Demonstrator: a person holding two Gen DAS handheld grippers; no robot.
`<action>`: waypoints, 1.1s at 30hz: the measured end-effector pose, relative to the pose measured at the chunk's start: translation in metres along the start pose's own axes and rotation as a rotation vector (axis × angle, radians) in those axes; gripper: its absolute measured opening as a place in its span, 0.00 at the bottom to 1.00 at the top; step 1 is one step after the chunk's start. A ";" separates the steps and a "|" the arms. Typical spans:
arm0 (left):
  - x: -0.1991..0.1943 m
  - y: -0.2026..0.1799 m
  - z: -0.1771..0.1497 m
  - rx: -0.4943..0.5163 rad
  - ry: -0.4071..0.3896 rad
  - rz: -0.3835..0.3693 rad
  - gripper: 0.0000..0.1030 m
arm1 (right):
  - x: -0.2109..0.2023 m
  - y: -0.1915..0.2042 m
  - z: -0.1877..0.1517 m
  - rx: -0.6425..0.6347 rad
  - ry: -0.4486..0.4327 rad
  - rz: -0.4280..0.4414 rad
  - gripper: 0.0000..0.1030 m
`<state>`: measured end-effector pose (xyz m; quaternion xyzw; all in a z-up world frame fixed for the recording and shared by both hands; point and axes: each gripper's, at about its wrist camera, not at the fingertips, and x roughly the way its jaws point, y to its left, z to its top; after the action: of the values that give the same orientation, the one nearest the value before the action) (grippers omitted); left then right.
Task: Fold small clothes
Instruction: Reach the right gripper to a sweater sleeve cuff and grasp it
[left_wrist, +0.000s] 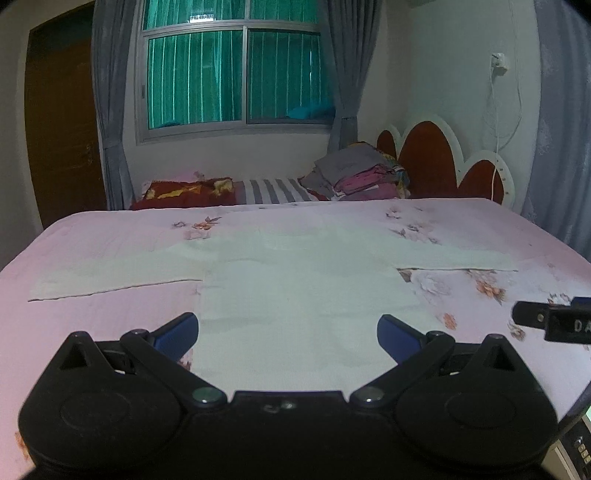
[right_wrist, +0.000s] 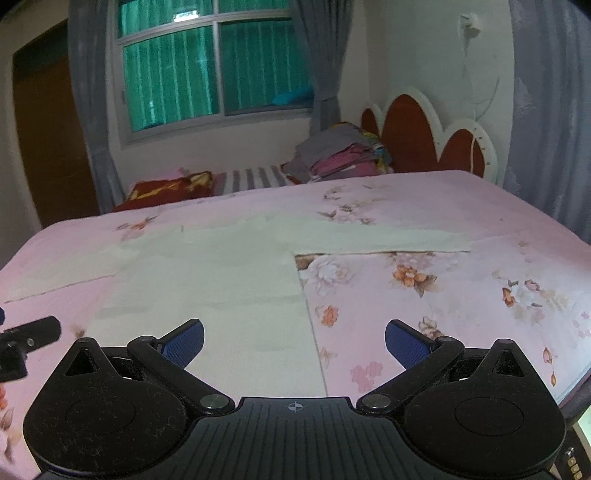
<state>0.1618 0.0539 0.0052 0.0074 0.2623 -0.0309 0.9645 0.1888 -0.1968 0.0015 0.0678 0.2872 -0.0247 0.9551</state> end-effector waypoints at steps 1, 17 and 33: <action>0.006 0.002 0.002 -0.005 0.011 -0.010 1.00 | 0.003 0.001 0.002 -0.001 0.000 -0.009 1.00; 0.102 -0.023 0.024 -0.093 0.053 -0.099 1.00 | 0.072 -0.082 0.041 0.116 -0.007 -0.123 1.00; 0.262 -0.100 0.066 -0.121 0.266 -0.002 0.98 | 0.233 -0.304 0.099 0.432 0.012 -0.147 0.56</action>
<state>0.4144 -0.0624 -0.0703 -0.0470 0.3890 -0.0149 0.9199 0.4110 -0.5135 -0.0808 0.2497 0.2852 -0.1545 0.9124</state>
